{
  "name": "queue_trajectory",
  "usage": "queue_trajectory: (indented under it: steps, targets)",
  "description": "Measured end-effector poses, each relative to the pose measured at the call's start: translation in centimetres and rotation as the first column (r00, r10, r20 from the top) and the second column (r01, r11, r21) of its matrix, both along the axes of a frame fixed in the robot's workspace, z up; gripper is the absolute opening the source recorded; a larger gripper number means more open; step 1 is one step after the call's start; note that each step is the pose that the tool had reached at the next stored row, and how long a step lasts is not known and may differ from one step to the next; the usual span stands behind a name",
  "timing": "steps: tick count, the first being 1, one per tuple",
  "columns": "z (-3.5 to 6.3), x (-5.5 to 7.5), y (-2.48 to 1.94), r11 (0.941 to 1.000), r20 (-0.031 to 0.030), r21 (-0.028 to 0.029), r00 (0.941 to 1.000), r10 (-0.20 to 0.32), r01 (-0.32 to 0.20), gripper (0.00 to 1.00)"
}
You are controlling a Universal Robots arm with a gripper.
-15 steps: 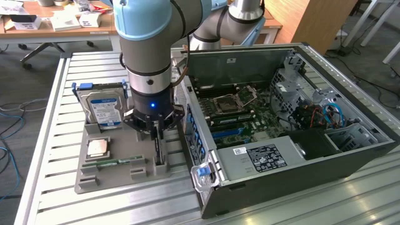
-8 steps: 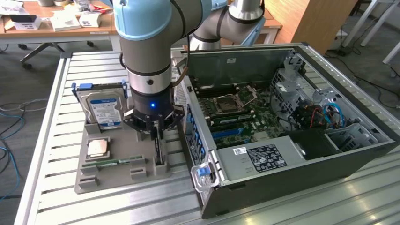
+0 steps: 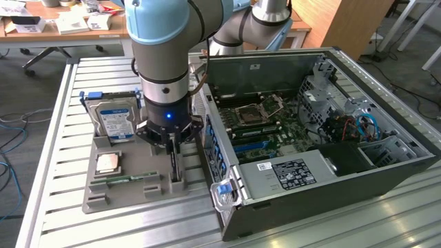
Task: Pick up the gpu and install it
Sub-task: 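Pick up the gpu and move the gpu toward the slot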
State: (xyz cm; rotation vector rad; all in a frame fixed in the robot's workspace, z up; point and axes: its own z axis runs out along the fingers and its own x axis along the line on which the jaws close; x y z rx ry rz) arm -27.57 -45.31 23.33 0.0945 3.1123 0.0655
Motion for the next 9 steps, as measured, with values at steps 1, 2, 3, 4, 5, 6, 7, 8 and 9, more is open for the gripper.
queue_trajectory:
  steps: [1,2,3,4,5,6,7,8,9]
  targets:
    - [0.0,0.0,0.0,1.0,0.0,0.0,1.0,0.006,-0.006,0.27]
    - [0.0,0.0,0.0,0.9999,0.0,0.0,0.9999,0.013,-0.013,0.27]
    - [0.0,0.0,0.0,0.9999,0.0,0.0,0.9999,0.015,-0.015,0.27]
    - [0.0,0.0,0.0,0.9999,0.0,0.0,0.9999,0.016,-0.016,0.27]
    - [0.0,0.0,0.0,0.9999,0.0,0.0,0.9999,0.016,-0.016,0.27]
    - [0.0,0.0,0.0,0.9999,0.0,0.0,0.9999,0.016,-0.016,0.27]
    - [0.0,0.0,0.0,0.9999,-0.0001,0.0001,0.9999,0.016,-0.016,0.27]
    - [0.01,0.0,0.0,0.9999,0.0001,0.0002,0.9999,0.016,-0.016,0.27]
    - [0.1,0.01,0.0,0.9999,0.0003,0.0004,0.9999,0.016,-0.016,0.27]
